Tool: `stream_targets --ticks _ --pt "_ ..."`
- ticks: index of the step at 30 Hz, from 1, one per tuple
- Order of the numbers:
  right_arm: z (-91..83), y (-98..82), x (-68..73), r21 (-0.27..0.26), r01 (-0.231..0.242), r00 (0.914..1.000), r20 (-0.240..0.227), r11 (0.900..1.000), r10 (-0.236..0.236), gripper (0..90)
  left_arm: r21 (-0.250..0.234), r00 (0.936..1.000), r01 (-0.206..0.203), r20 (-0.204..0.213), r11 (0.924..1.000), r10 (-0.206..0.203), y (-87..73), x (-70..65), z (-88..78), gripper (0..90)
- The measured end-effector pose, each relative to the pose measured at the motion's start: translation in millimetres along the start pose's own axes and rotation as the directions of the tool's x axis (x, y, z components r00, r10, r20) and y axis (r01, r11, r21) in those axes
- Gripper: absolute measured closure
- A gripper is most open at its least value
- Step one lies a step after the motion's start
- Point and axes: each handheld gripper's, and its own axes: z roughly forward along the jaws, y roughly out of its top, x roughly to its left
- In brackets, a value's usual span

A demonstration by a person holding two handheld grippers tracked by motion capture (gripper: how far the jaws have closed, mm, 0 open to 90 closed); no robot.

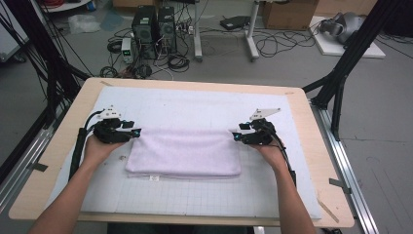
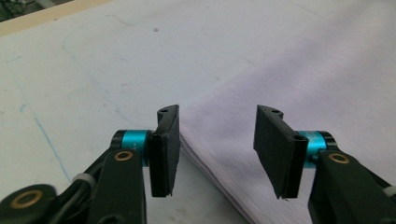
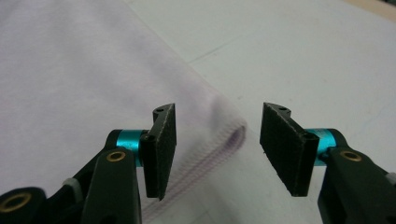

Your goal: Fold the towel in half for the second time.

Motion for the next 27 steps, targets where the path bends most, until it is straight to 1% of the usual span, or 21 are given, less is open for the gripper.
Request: stream_targets --ticks 1,2,4,6,7,8,9,10,11,12,14,15,17,18,21,23,25,26,27 --pt "2.9 -2.8 -3.3 0.005 -0.018 0.9998 -0.008 1.000 0.018 44.0 0.007 1.0000 0.006 0.002 1.0000 -0.006 -1.3 2.1 4.2 48.3" --pt "5.7 -5.1 -5.4 0.010 -0.031 0.9994 -0.013 0.999 0.031 43.2 0.038 0.9998 0.015 0.009 0.9992 -0.015 -2.1 4.2 9.5 47.6" --pt "11.8 -8.0 -7.1 0.020 -0.050 0.9983 -0.029 0.999 0.051 43.0 0.080 0.9994 0.031 0.011 0.9963 -0.032 -5.6 5.9 20.3 44.5" --pt "17.4 -8.7 -6.9 0.023 -0.052 0.9978 -0.041 0.998 0.053 44.7 0.099 0.9986 0.047 0.020 0.9940 -0.049 -8.2 5.8 26.7 45.3" --pt "20.0 -9.2 -6.2 0.035 -0.060 0.9968 -0.052 0.998 0.062 48.8 0.099 0.9970 0.063 0.038 0.9931 -0.067 -9.6 5.6 28.7 48.9" --pt "22.6 -9.9 -5.6 0.056 -0.067 0.9956 -0.063 0.996 0.070 53.4 0.089 0.9957 0.075 0.048 0.9932 -0.080 -9.9 5.2 29.3 54.5" --pt "23.9 -10.3 -5.9 0.061 -0.063 0.9953 -0.070 0.996 0.067 61.1 0.080 0.9958 0.071 0.053 0.9943 -0.075 -9.1 4.6 28.7 60.8" --pt "22.2 -9.4 -6.5 0.057 -0.064 0.9930 -0.096 0.996 0.069 74.9 0.075 0.9967 0.060 0.051 0.9954 -0.064 -8.3 4.1 27.9 70.1" --pt "20.9 -7.8 -6.0 0.055 -0.056 0.9932 -0.099 0.997 0.061 80.3 0.067 0.9973 0.049 0.050 0.9965 -0.053 -7.0 3.4 26.5 75.9" --pt "19.2 -4.5 -3.8 0.057 -0.025 0.9958 -0.087 0.998 0.030 82.4 0.064 0.9975 0.051 0.046 0.9966 -0.054 -6.3 3.1 26.0 81.4" --pt "17.2 -1.8 -2.2 0.055 -0.002 0.9970 -0.077 0.998 0.006 83.3 0.050 0.9979 0.051 0.038 0.9975 -0.053 -4.9 2.0 25.7 83.4" --pt "14.3 -0.2 -3.3 0.044 0.000 0.9977 -0.068 0.999 0.003 83.6 0.041 0.9980 0.050 0.036 0.9979 -0.052 -3.9 1.5 25.8 83.7" --pt "8.1 2.5 -7.4 0.026 -0.015 0.9976 -0.068 1.000 0.017 83.6 0.033 0.9981 0.052 0.031 0.9981 -0.053 0.0 1.0 26.4 83.9" --pt "5.6 5.3 -8.2 0.023 -0.016 0.9981 -0.060 1.000 0.017 83.6 0.024 0.9983 0.050 0.029 0.9985 -0.050 3.0 0.4 26.7 83.9" --pt "-1.3 13.6 -11.5 0.021 0.005 0.9997 -0.025 1.000 -0.004 83.6 0.000 0.9991 0.037 0.020 0.9993 -0.037 17.1 0.2 28.0 84.0" --pt "-6.3 17.1 -17.7 0.017 -0.007 1.0000 -0.002 1.000 0.007 83.5 0.002 0.9996 0.026 0.012 0.9997 -0.026 26.4 1.1 30.4 84.0" --pt "-8.0 16.0 -22.1 0.007 -0.032 0.9994 0.012 0.999 0.032 82.9 -0.009 0.9998 0.019 -0.003 0.9998 -0.019 33.6 2.4 34.0 83.4" --pt "-6.9 14.5 -23.2 0.018 -0.036 0.9992 0.018 0.999 0.036 79.7 0.000 0.9997 0.021 -0.014 0.9998 -0.021 35.2 3.0 36.8 81.9" --pt "-4.6 13.2 -23.1 0.027 -0.043 0.9987 0.029 0.999 0.043 70.4 0.019 0.9991 0.016 -0.039 0.9997 -0.015 35.6 3.1 39.4 76.9"
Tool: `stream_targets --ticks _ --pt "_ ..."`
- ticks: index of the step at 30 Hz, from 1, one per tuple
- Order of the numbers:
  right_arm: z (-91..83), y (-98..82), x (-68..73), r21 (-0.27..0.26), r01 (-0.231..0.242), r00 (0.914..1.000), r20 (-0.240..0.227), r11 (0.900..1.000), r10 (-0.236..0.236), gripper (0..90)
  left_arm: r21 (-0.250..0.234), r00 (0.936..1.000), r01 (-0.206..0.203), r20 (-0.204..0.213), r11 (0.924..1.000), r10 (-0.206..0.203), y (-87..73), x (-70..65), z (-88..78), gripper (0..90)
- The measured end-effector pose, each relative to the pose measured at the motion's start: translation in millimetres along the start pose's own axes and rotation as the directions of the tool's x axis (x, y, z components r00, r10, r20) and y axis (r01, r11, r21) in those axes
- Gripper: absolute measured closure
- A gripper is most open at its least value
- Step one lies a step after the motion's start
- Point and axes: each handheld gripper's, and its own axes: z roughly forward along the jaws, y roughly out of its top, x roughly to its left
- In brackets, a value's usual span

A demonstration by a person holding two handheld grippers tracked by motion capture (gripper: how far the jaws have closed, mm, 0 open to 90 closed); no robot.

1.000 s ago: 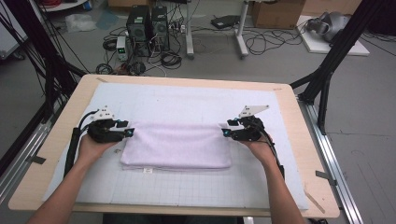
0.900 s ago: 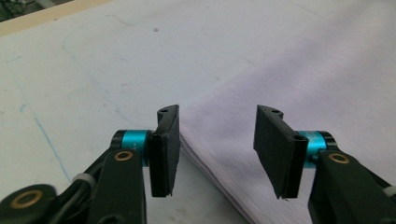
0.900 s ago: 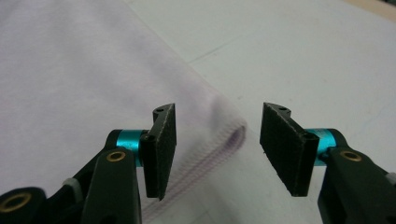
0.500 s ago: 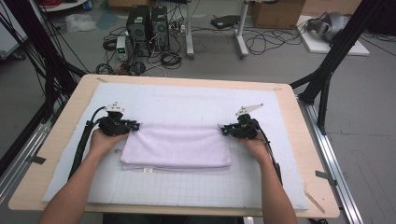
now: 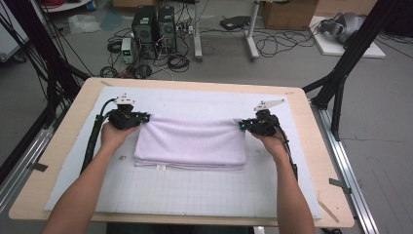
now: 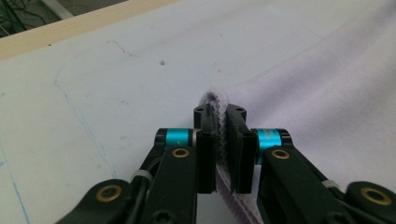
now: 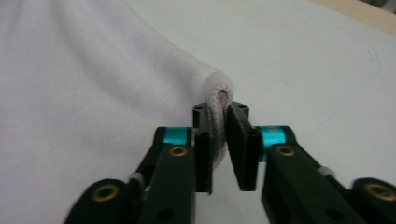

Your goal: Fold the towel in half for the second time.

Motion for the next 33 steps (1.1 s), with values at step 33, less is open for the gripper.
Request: stream_targets --ticks 33 --pt "-42.7 -17.9 76.4 -0.103 0.039 0.9985 -0.034 0.994 -0.042 27.3 -0.036 0.9918 -0.073 0.103 0.9967 0.076 -64.6 -53.7 -85.0 33.0"
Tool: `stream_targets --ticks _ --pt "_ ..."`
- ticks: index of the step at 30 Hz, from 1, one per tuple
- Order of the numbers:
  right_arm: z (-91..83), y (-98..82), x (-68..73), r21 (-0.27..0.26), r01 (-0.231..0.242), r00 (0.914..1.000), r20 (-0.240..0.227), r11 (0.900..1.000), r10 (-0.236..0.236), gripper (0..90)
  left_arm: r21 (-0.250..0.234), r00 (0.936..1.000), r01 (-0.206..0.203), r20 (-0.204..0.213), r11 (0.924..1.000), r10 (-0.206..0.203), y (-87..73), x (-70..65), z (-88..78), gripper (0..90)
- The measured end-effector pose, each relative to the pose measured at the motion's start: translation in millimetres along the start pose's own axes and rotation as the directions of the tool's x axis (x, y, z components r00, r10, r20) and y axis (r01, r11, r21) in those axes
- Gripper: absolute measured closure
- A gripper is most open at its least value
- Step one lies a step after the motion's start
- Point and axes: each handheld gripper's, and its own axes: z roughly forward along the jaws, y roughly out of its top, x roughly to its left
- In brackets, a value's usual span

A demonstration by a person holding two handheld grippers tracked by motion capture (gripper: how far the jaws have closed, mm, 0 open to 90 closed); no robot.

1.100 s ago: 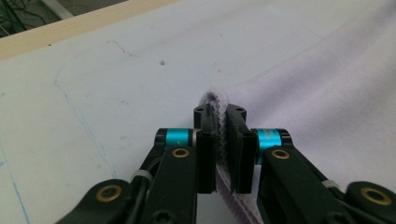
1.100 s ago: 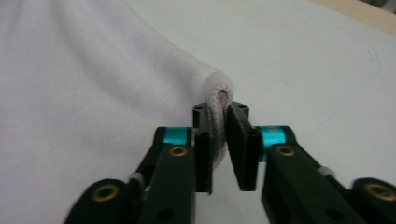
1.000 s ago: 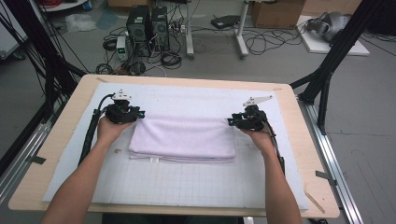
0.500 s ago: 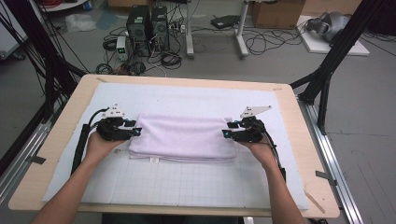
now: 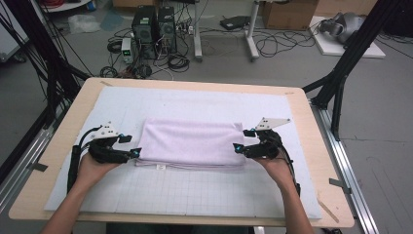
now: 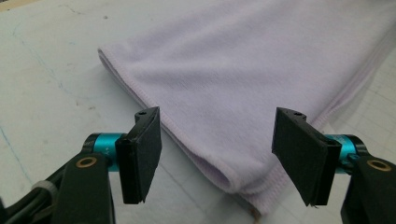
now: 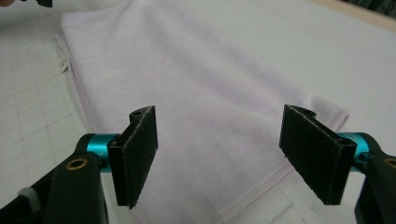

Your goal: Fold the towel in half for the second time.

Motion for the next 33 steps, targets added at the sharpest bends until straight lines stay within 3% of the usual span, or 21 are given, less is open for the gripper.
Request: stream_targets --ticks 11,19,33 --pt "-10.5 -19.5 11.7 -0.025 -0.003 1.0000 0.009 1.000 0.004 21.6 -0.021 0.9995 -0.016 -0.028 0.9996 0.015 -13.8 -12.7 -23.9 29.9" --pt "-20.9 -33.3 17.6 -0.030 -0.008 0.9997 0.024 1.000 0.009 19.0 -0.033 0.9995 0.001 -0.032 0.9994 -0.002 -24.5 -17.4 -31.3 28.8" --pt "-47.5 -50.8 28.0 -0.063 -0.016 0.9978 0.063 0.998 0.020 17.4 -0.025 0.9995 -0.010 -0.031 0.9996 0.010 -36.7 -29.2 -41.8 27.9"
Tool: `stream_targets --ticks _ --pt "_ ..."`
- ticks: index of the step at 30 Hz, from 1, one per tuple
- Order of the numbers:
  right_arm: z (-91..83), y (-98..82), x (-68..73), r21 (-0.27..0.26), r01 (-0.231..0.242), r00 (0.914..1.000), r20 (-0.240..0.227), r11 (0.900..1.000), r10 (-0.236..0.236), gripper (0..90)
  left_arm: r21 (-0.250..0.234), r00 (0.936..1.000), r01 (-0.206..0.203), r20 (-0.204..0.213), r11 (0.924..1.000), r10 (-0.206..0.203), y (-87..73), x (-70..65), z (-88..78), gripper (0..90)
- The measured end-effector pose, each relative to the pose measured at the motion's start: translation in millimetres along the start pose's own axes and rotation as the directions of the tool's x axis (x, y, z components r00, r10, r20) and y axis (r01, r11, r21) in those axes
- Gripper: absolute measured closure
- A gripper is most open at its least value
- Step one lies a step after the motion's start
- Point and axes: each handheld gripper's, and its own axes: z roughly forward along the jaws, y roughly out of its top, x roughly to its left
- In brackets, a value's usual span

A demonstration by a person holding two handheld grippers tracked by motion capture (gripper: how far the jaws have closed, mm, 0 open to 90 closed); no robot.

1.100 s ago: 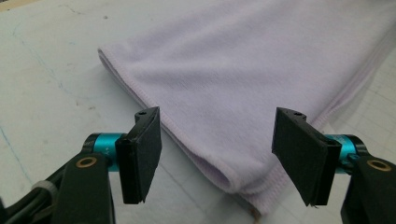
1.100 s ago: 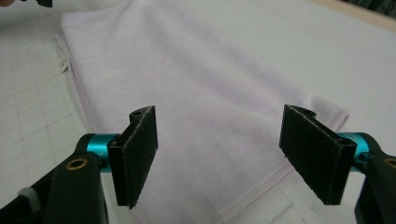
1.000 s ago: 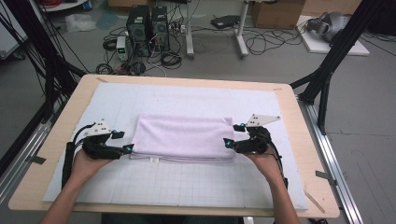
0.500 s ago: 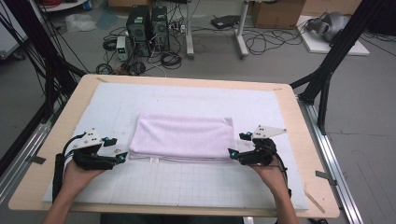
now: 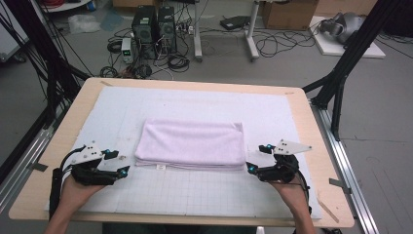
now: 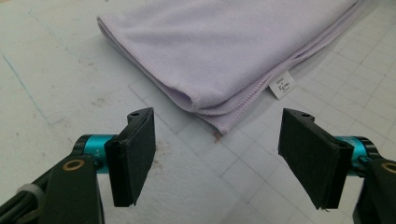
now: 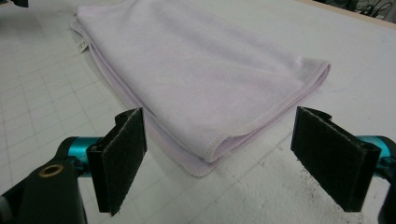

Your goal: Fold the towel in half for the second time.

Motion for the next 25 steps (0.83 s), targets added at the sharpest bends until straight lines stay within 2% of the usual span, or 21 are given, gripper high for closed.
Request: stream_targets --ticks 14,25 --pt "-20.5 -13.7 11.6 -0.004 -0.010 0.9997 0.021 1.000 0.011 16.5 -0.003 1.0000 -0.003 -0.008 1.0000 0.003 -8.0 -7.8 -11.5 27.5" --pt "-23.8 -17.4 13.1 -0.013 -0.004 0.9995 0.031 1.000 0.005 15.2 -0.007 0.9998 -0.008 -0.016 0.9999 0.008 -9.1 -8.1 -12.4 27.2"
